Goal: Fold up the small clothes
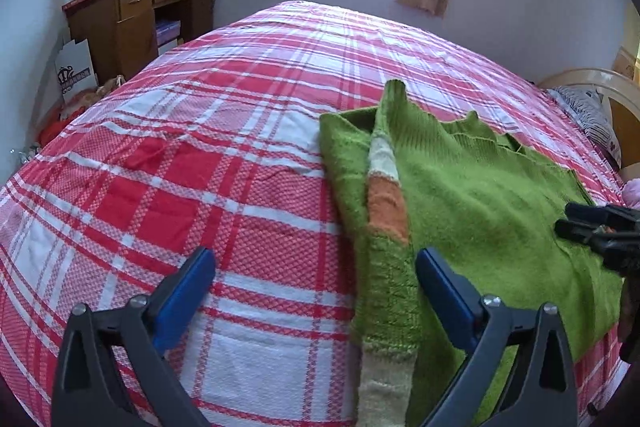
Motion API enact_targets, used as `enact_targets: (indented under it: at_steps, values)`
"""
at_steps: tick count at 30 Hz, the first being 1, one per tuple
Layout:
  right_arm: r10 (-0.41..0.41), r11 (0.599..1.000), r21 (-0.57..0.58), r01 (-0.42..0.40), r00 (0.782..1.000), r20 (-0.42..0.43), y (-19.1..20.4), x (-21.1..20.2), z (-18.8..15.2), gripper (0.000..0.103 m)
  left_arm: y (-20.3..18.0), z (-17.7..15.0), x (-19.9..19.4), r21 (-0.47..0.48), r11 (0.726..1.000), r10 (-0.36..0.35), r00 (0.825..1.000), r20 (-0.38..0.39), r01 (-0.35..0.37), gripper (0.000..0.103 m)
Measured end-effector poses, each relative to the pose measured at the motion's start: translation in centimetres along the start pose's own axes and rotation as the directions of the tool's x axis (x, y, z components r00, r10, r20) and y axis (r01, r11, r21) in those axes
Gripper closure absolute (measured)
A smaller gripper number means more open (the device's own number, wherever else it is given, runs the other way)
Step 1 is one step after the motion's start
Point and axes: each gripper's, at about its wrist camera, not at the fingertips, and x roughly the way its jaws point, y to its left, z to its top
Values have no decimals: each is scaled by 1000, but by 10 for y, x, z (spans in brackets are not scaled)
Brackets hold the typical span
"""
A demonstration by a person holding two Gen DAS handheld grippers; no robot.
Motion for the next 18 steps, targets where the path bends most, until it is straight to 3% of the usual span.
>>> enact_targets:
  at_steps: [6, 9, 18]
  values:
    - [25, 994, 111, -23, 1000, -12, -14, 25, 15, 40, -2, 0, 2, 9, 1000, 12, 1000, -8, -12, 0]
    - [-8, 996, 89, 6, 1000, 18, -4, 16, 10, 40, -2, 0, 3, 11, 1000, 11, 1000, -11, -11, 0]
    - [48, 997, -64, -39, 988, 144, 64, -41, -31, 40, -2, 1, 4, 9, 1000, 8, 1000, -15, -8, 0]
